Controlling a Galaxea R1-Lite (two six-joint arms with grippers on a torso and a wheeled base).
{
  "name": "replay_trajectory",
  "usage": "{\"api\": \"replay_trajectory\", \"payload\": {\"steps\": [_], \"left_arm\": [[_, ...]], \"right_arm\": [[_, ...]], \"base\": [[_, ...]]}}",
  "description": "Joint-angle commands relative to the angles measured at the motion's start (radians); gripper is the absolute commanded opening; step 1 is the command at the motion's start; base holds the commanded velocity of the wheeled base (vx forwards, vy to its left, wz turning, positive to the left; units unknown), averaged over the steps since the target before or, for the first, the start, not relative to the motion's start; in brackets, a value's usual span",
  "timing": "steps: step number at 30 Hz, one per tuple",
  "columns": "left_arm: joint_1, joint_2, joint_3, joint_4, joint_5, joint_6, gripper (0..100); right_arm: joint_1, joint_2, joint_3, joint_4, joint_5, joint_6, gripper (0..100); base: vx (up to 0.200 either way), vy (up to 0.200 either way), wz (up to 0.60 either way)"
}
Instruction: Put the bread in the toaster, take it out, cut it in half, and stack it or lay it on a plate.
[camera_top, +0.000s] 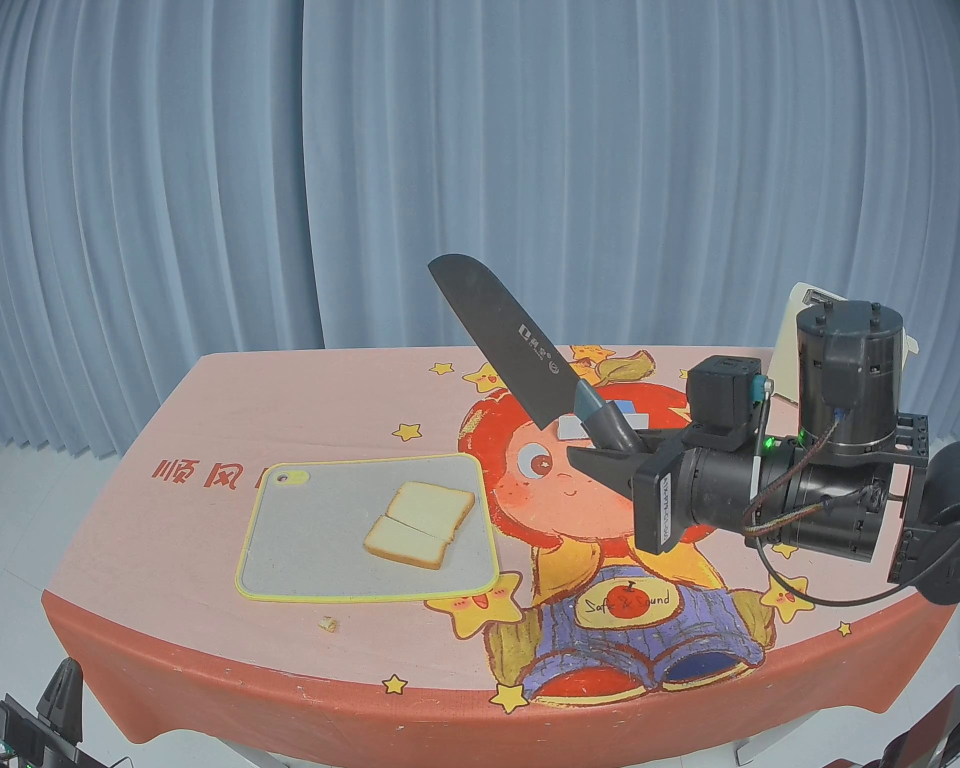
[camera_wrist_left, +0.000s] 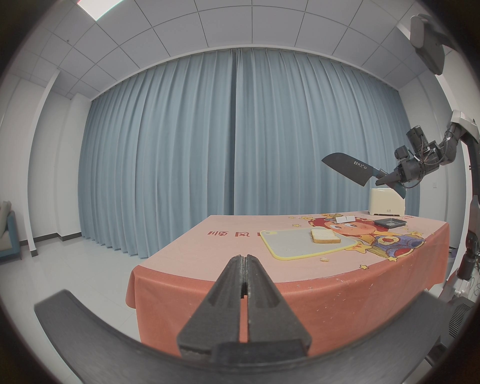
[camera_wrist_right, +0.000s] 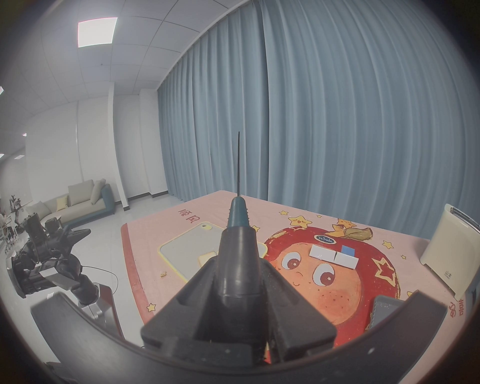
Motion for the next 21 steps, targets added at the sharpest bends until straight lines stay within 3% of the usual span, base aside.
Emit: {"api": "replay_trajectory", "payload": {"steps": [1,21], "left_arm": [[0.0,0.003,0.018,0.0,0.0,-0.001,0],[0.0,0.003,0.018,0.0,0.0,-0.001,0]], "right_arm": [[0.0,0.006,0.003,-0.001,-0.002,0.0,0],[-0.003,0.05,0.007,-0.008,-0.082,0.031,0]], "base": [[0.0,0.0,0.0],[0.0,0.0,0.0]]}}
